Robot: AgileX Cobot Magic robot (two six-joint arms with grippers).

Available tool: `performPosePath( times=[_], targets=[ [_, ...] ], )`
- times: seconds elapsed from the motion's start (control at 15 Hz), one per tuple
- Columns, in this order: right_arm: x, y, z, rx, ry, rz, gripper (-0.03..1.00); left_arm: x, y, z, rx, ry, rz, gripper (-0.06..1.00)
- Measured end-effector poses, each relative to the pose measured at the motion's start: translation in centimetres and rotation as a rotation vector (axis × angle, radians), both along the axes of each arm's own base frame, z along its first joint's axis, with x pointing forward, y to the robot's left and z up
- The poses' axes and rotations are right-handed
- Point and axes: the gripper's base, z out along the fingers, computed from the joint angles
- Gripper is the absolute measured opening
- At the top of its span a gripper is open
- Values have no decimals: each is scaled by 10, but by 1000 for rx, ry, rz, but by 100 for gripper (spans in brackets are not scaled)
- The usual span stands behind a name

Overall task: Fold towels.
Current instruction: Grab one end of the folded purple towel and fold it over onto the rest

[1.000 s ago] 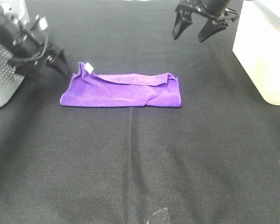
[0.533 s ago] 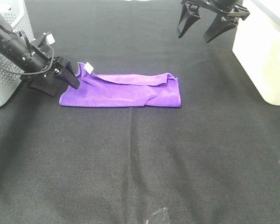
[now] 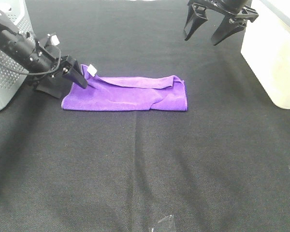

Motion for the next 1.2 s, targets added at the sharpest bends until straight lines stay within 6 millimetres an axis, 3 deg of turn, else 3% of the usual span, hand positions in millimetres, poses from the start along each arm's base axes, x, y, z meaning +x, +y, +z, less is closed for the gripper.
performPosePath(
  times=[0.27,0.73,1.2],
  targets=[
    [0,0,0,0,0,0,74,5,0,10,20,-15,20,89],
    [0,0,0,0,0,0,74,3,-9,-8,11,62,11,86],
    [0,0,0,-3,-3,8,74,-2,-55,-13,59,44,-88,81]
  ],
)
